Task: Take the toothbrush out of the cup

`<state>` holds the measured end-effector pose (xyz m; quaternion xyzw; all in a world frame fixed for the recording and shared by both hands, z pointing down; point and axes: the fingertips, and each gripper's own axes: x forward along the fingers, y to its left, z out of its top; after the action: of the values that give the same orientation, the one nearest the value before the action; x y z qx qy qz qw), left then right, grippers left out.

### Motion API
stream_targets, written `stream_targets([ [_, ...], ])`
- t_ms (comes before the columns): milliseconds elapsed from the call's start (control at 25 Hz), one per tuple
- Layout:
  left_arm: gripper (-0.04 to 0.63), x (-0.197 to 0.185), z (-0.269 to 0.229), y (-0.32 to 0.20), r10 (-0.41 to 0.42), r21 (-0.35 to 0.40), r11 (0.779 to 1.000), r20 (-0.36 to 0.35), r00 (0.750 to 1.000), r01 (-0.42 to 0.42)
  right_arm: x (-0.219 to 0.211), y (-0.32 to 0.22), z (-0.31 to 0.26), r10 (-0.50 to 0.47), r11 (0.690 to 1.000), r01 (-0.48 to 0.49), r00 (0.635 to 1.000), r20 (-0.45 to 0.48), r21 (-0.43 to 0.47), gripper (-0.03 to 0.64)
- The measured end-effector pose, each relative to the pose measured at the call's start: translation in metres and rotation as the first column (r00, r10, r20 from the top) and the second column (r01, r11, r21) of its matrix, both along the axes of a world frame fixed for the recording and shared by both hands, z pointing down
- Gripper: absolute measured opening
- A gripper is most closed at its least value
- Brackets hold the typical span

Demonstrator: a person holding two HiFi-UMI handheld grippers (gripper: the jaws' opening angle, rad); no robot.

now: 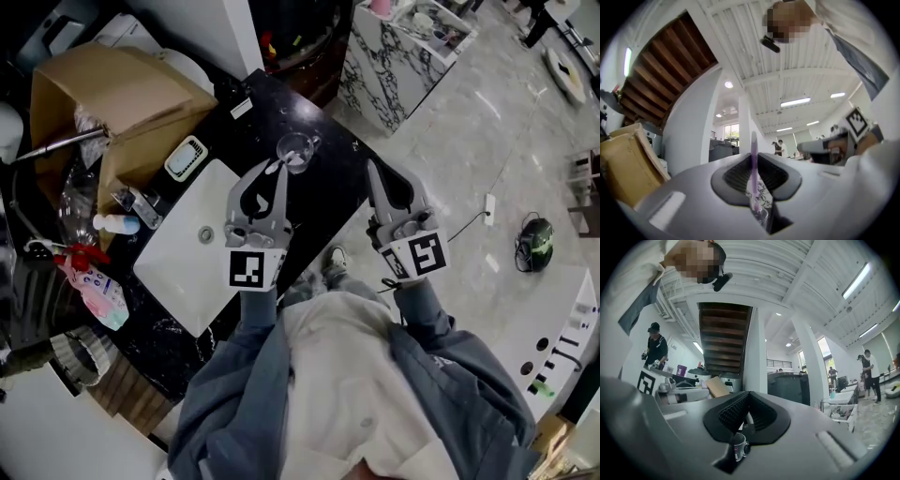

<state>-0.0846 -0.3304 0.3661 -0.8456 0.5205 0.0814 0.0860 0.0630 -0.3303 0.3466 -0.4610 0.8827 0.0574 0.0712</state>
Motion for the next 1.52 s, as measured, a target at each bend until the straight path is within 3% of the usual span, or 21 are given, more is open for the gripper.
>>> stream_targets([
  [120,0.101,-0.034,-0.015,0.023,-0.048,0.01,0.999,-0.125,0.991,0.05,0.001,-0.001,0.0,0.004,1.0,-0.004,1.0,0.01,0.0,0.005],
  [200,0.101,-0.048,-0.02,0.035,-0.079,-0.002,0.997,-0.161,0.984,0.08,0.001,-0.001,0.001,0.004,1.0,-0.004,1.0,0.02,-0.004,0.005],
  [400,0.101,-0.059,-0.025,0.048,-0.111,0.018,0.993,-0.161,0.981,0.116,-0.004,0.001,0.004,-0.009,1.0,0.01,0.999,0.034,-0.011,0.005],
  [960,0.1,-0.056,-0.023,0.049,-0.131,0.044,0.99,-0.077,0.988,0.134,-0.011,0.0,0.005,-0.007,1.0,0.007,1.0,0.001,-0.006,0.005],
  [1520,0.098,-0.052,-0.021,0.048,-0.127,0.038,0.991,-0.078,0.989,0.13,-0.01,0.001,0.004,-0.012,1.0,0.012,1.0,-0.012,-0.005,0.005],
])
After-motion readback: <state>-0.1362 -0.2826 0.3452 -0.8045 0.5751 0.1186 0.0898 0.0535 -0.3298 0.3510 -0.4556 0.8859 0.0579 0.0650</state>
